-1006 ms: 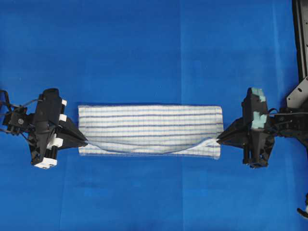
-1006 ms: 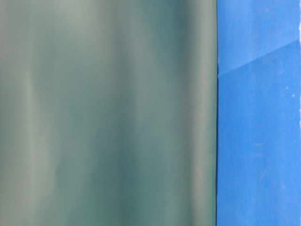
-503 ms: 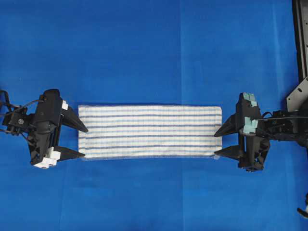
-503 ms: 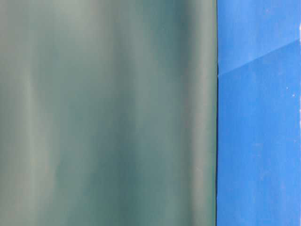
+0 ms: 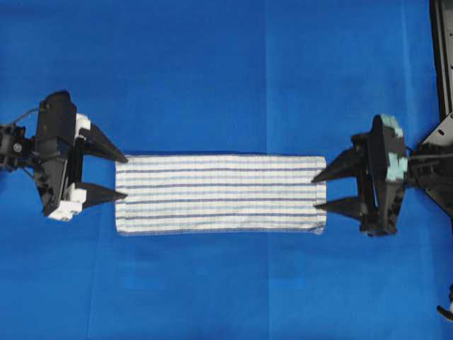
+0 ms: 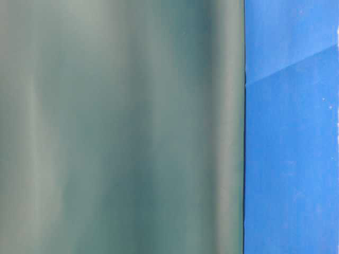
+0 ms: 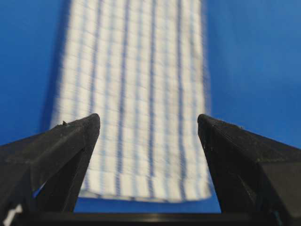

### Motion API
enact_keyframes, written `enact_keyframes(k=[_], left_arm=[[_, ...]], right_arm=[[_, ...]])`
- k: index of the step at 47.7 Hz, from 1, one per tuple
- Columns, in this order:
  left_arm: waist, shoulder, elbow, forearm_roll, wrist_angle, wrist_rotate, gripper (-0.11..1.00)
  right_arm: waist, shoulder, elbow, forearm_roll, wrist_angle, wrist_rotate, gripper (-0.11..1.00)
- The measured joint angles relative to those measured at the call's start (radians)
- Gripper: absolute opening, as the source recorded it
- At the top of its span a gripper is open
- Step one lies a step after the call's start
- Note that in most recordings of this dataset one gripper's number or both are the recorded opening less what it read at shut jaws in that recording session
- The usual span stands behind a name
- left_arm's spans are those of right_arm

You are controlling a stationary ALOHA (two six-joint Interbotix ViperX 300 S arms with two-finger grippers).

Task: Fold the blue towel.
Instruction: 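Release the corners and reposition both grippers at the folded strip's ends, then grasp both ends of the folded strip with both grippers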

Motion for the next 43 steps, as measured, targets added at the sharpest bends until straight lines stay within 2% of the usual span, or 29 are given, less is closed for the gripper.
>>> enact_keyframes(k=[10,19,28,43], left_arm=[[0.041,0.000,-0.002,0.002,0.000,0.064,0.80],[0.072,0.034,-0.008,0.002,0.000,0.074,0.80],[0.110,0.135,-0.011,0.002,-0.005,0.075,0.80],[0.170,0.270,-0.017,0.003,-0.049,0.077,0.80]], right_arm=[[-0.114,0.000,0.000,0.000,0.000,-0.067,0.89],[-0.166,0.054,0.000,0.000,0.000,-0.086,0.89],[-0.179,0.167,0.000,0.002,-0.032,-0.087,0.89],[-0.184,0.298,0.000,0.040,-0.094,-0.086,0.89]])
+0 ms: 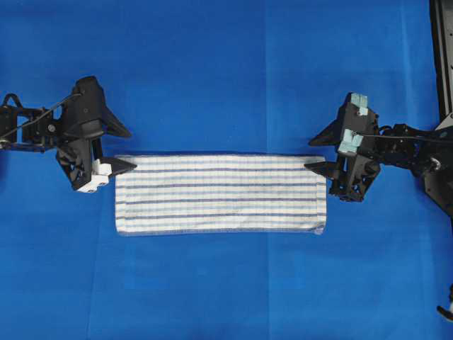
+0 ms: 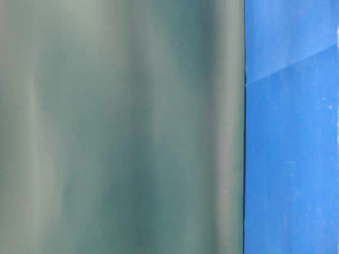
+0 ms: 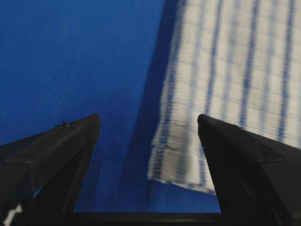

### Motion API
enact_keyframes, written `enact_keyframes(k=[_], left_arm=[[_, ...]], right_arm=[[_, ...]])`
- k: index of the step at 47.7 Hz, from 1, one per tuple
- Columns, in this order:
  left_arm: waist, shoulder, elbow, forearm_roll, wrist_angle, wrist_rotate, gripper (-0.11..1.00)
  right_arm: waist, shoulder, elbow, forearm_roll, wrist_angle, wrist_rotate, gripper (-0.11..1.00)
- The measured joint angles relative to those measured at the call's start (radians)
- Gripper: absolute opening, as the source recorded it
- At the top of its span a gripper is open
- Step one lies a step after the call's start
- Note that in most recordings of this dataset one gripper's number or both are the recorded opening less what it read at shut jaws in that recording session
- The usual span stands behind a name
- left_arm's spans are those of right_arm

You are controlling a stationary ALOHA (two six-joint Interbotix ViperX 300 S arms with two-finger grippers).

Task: Fold the blue towel.
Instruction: 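Grasp both ends of the folded strip with both grippers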

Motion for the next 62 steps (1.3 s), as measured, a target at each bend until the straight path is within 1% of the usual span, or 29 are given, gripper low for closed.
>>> enact_keyframes(k=[7,9,13,15,19,22,26,28,30,41,47,53,58,62], left_arm=[[0.000,0.015,0.000,-0.002,-0.012,0.000,0.76],[0.000,0.015,0.000,-0.002,-0.012,-0.002,0.74],[0.000,0.017,0.003,0.000,-0.009,-0.005,0.65],[0.000,0.017,0.005,0.000,-0.003,-0.006,0.58],[-0.002,0.017,0.006,-0.002,0.012,-0.009,0.39],[-0.009,0.017,0.006,0.000,0.026,-0.009,0.25],[-0.025,0.018,0.005,-0.002,0.041,-0.009,0.10],[-0.028,0.020,0.003,-0.002,0.046,-0.009,0.05],[-0.031,0.020,0.002,-0.002,0.049,-0.009,0.04],[-0.032,0.017,-0.006,-0.002,0.064,-0.003,0.04],[-0.032,-0.003,-0.012,-0.002,0.086,0.000,0.04],[-0.032,-0.063,-0.032,-0.002,0.166,0.002,0.04],[-0.032,-0.127,-0.055,-0.002,0.258,-0.005,0.04],[-0.032,-0.172,-0.067,-0.002,0.302,-0.006,0.04]], right_arm=[[0.002,0.023,-0.002,0.003,-0.002,-0.002,0.88],[0.000,0.026,-0.002,0.003,-0.002,-0.002,0.88],[0.000,0.026,-0.002,0.003,-0.002,-0.002,0.85],[0.000,0.026,-0.002,0.003,-0.002,0.000,0.81],[0.002,0.026,-0.002,0.003,-0.002,-0.002,0.67],[0.003,0.026,-0.003,0.003,-0.002,-0.002,0.52],[0.008,0.026,-0.005,0.003,-0.002,-0.003,0.32],[0.009,0.026,-0.005,0.002,-0.002,-0.003,0.27],[0.011,0.026,-0.006,0.002,-0.003,-0.005,0.26],[0.012,0.026,-0.006,0.000,-0.003,-0.005,0.26],[0.012,0.000,-0.008,0.000,0.003,-0.003,0.26],[0.012,-0.063,-0.008,0.000,0.025,-0.003,0.26],[0.014,-0.146,-0.008,0.002,0.057,-0.006,0.26],[0.014,-0.204,-0.009,0.000,0.080,-0.015,0.26]])
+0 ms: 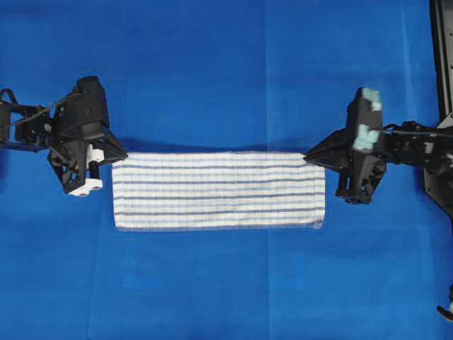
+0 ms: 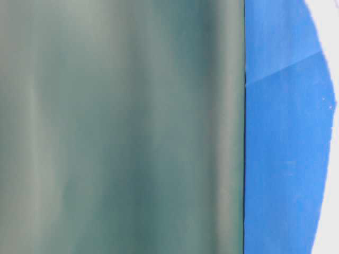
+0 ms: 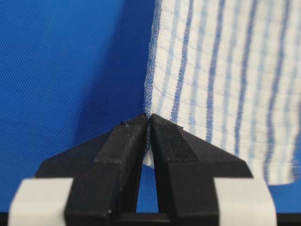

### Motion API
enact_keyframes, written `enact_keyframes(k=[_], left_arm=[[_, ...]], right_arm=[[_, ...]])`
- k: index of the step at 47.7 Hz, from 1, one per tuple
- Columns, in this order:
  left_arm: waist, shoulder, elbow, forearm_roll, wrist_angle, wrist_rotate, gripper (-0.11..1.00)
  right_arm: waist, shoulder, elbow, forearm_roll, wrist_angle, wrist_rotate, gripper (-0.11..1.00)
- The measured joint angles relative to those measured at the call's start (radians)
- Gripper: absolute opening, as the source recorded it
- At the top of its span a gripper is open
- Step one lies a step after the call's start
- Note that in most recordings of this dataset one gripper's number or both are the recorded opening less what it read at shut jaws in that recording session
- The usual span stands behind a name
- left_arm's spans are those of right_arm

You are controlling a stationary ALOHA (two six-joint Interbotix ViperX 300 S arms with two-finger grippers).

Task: Fold the blue towel.
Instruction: 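Grasp both ends of the folded strip with both grippers, then lift the strip and rotate it vertical, right gripper moving to top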

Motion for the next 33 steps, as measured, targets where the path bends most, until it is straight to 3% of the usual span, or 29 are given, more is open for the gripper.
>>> enact_keyframes(k=[9,19,33], left_arm=[[0.000,-0.058,-0.002,0.000,0.018,-0.006,0.04],[-0.029,-0.060,-0.029,0.000,-0.008,-0.061,0.04],[-0.143,0.044,-0.155,-0.002,-0.133,-0.123,0.04]], right_arm=[[0.000,-0.064,0.000,0.002,0.021,-0.025,0.26],[-0.011,-0.058,-0.025,0.002,0.025,-0.029,0.26],[-0.146,0.003,-0.117,-0.023,0.023,-0.080,0.26]])
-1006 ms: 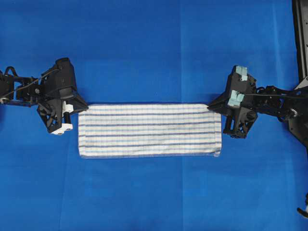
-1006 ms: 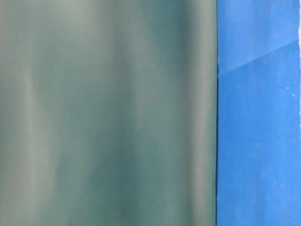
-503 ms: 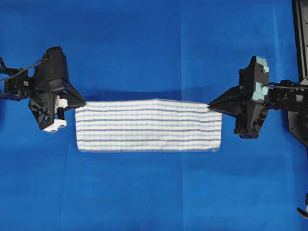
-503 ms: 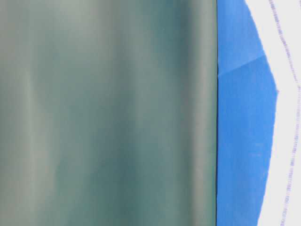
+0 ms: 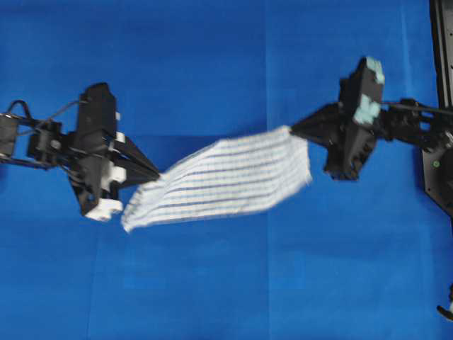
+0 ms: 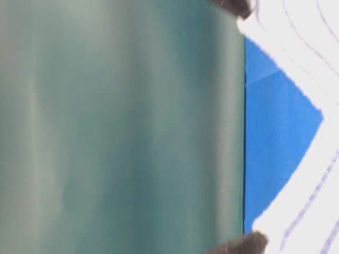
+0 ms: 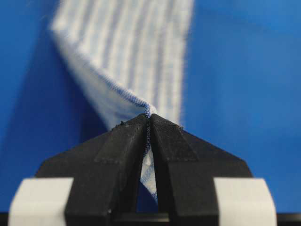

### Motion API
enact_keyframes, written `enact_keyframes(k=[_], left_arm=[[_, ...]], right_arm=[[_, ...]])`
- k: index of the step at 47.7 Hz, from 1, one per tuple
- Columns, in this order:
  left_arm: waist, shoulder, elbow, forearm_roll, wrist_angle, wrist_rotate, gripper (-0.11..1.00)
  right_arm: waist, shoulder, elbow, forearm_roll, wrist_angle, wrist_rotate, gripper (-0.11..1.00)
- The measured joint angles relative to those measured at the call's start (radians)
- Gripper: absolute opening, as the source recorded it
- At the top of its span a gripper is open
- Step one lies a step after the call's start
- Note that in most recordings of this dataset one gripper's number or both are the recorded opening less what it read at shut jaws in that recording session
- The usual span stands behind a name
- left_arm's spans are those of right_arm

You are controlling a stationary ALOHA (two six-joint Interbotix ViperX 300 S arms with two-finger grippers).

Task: Fold the blue towel.
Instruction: 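Lift the strip and rotate it vertical, right gripper moving to top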

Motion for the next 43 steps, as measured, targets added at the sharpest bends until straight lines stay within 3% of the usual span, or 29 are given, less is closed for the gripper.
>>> enact_keyframes(k=[10,19,30,43], left_arm=[[-0.029,0.081,-0.109,0.000,-0.009,-0.063,0.04],[-0.044,0.137,-0.198,0.000,-0.054,-0.074,0.04],[-0.066,0.212,-0.288,0.000,-0.163,-0.058,0.04],[-0.071,0.347,-0.431,0.000,-0.213,0.020,0.04]], right_arm=[[-0.106,0.048,-0.081,-0.003,0.020,-0.092,0.26],[-0.192,0.060,-0.138,-0.005,0.041,-0.143,0.26],[-0.275,0.061,-0.178,-0.005,0.055,-0.190,0.26],[-0.331,0.063,-0.195,-0.006,0.069,-0.209,0.26]])
